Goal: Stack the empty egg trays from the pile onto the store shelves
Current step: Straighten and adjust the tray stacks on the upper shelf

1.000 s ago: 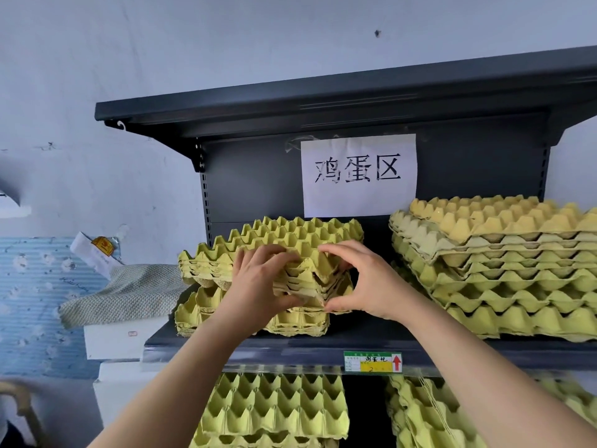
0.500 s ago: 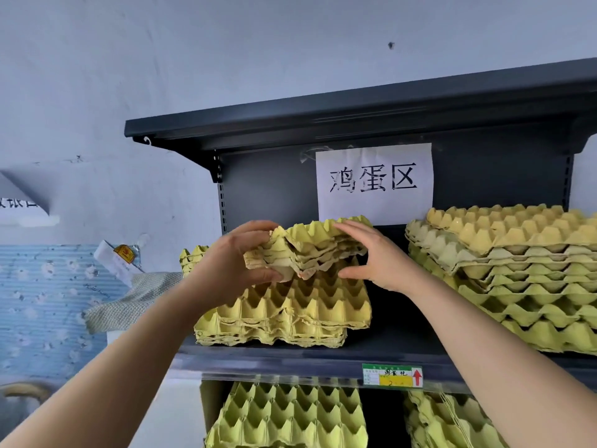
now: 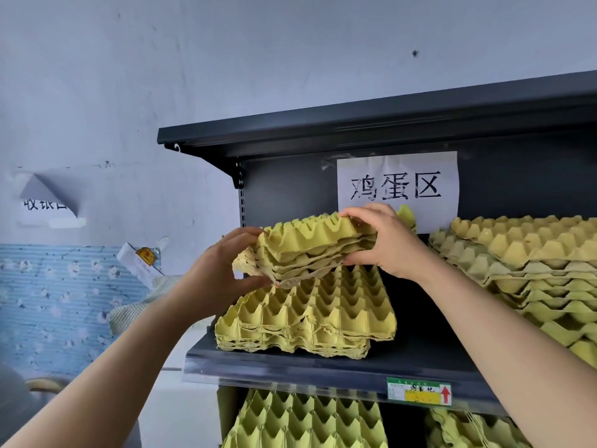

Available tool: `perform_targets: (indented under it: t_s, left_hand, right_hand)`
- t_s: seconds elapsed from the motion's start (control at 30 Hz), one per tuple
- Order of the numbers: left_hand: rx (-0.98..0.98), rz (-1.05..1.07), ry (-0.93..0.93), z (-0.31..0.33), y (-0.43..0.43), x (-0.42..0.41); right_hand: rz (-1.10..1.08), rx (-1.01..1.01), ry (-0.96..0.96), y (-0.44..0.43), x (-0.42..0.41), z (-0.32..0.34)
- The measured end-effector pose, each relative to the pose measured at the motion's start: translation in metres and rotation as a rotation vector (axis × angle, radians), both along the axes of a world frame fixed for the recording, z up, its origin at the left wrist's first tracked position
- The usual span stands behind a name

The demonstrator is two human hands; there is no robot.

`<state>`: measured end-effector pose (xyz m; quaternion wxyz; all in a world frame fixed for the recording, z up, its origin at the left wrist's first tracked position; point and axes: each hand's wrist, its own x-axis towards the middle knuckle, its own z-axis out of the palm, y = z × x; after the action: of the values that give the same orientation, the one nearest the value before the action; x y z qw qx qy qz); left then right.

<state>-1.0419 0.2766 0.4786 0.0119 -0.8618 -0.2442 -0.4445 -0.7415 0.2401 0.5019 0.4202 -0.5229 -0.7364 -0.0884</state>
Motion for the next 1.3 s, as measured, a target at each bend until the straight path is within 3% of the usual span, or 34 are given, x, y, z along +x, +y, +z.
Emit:
perform_targets:
  t_s: [0.23,0.33,0.63,0.8,0.93,1.17,1.3]
  left_hand:
    - [-0.081,0.007,-0.021,-0.021,0.012,0.007]
    - [-0.034,0.136,0.013,-0.027,0.027,0.015]
    - [-0.188,0.175,0.043,-0.073,0.08,-0.008]
    - [-0.166,0.177,0.049,-0.093,0.092,-0.007]
    - [-0.184,0.147,0.051,-0.096,0.098,-0.002]
    - [-0.242,0.202,0.18,-0.109,0.098,0.0]
    - [-0.316,0.201,0.093,-0.116,0.094,0.004]
  right_hand:
    - [-0.163,0.233,-0.05,-0.006,-0.02,-0.024]
    - [-0.237,0.285,-0.035,-0.001,-0.031,-0.046]
    - [-0.295,0.065,-0.329,0.016,-0.023,-0.075]
    - [-0.399,-0.119,-0.271,0.009,0.002,-0.079]
    - [-0.35,-0.311,-0.158,0.006,0.01,-0.09]
    - [-0.328,-0.33,-0.146,0.009,0.008,-0.098]
    - [-0.315,-0.306,-0.033,0.005,0.011,-0.106]
